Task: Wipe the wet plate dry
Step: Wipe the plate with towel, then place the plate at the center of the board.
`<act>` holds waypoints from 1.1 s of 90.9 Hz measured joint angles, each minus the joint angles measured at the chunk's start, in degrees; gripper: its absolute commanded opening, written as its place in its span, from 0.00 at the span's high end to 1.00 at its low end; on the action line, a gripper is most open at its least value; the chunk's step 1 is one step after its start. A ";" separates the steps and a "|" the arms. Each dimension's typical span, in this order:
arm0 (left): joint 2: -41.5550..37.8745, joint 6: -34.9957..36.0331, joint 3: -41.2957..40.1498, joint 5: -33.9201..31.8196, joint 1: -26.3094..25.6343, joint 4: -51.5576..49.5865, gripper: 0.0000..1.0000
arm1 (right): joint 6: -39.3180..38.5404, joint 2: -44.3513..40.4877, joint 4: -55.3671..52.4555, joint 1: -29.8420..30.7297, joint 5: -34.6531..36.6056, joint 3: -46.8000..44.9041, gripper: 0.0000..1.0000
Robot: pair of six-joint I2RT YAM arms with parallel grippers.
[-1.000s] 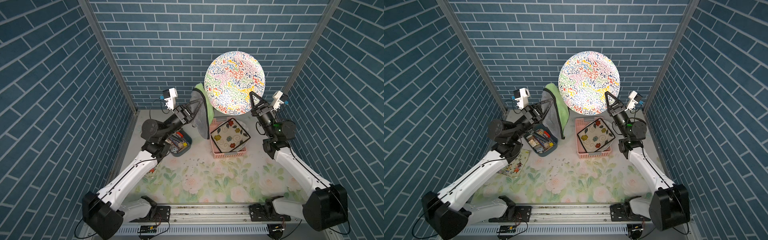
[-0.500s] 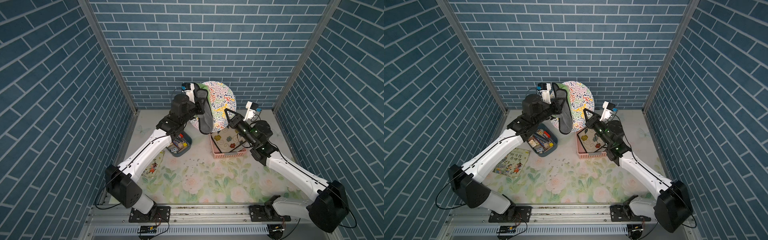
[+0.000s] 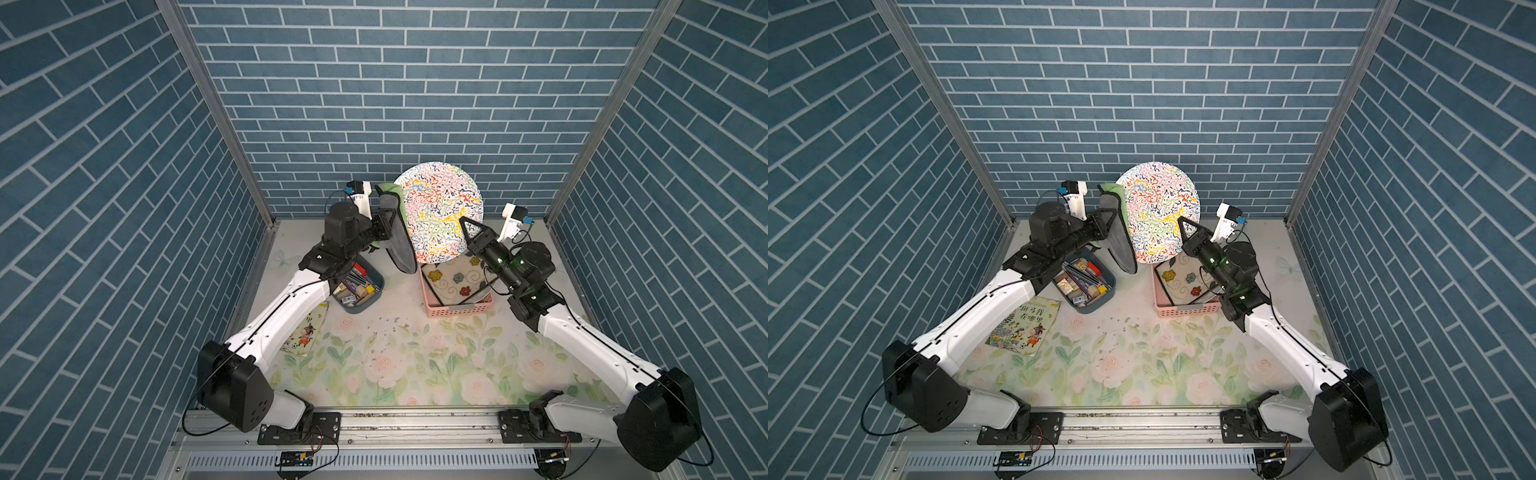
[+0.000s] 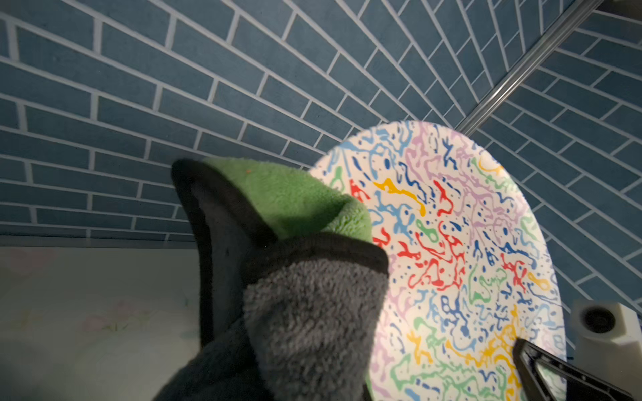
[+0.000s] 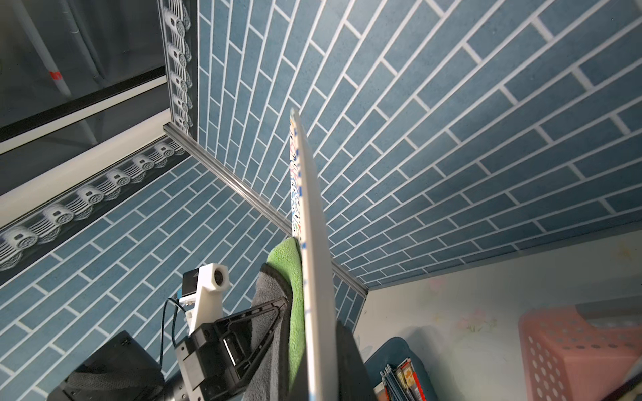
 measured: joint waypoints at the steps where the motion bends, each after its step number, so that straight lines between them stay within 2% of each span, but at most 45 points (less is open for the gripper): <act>1: -0.04 0.00 -0.11 -0.35 -0.63 0.28 1.00 | -0.09 0.22 0.22 0.28 0.04 0.02 1.00; 12: -0.22 0.02 -0.92 -1.01 -7.19 2.64 1.00 | 0.59 3.04 1.97 2.91 -1.38 0.00 1.00; 18: -1.31 0.02 -2.03 -1.16 -7.85 2.51 1.00 | 1.70 3.26 2.19 3.39 -2.23 -0.66 1.00; 24: -3.39 0.26 -3.13 -1.57 -5.18 1.60 1.00 | 3.15 2.47 3.15 2.54 -3.21 -2.08 1.00; 39: -9.57 1.46 -3.15 -4.92 8.76 -3.91 1.00 | 6.54 -3.63 4.76 -0.28 -7.34 -8.90 1.00; 46: -12.17 2.62 -2.14 -5.90 12.79 -7.06 1.00 | 5.90 -6.29 2.45 0.35 -10.27 -11.04 1.00; 74: -17.35 5.22 0.50 -4.57 13.29 -10.73 1.00 | -1.62 -9.09 -12.66 13.92 -22.25 -19.67 1.00; 87: -16.04 4.81 0.04 -2.99 13.29 -10.78 1.00 | -3.52 -7.21 -16.59 18.86 -22.23 -22.60 1.00; 100: -15.47 4.15 -1.33 -2.03 13.29 -10.88 1.00 | -5.55 -3.98 -16.48 21.16 -19.34 -24.11 1.00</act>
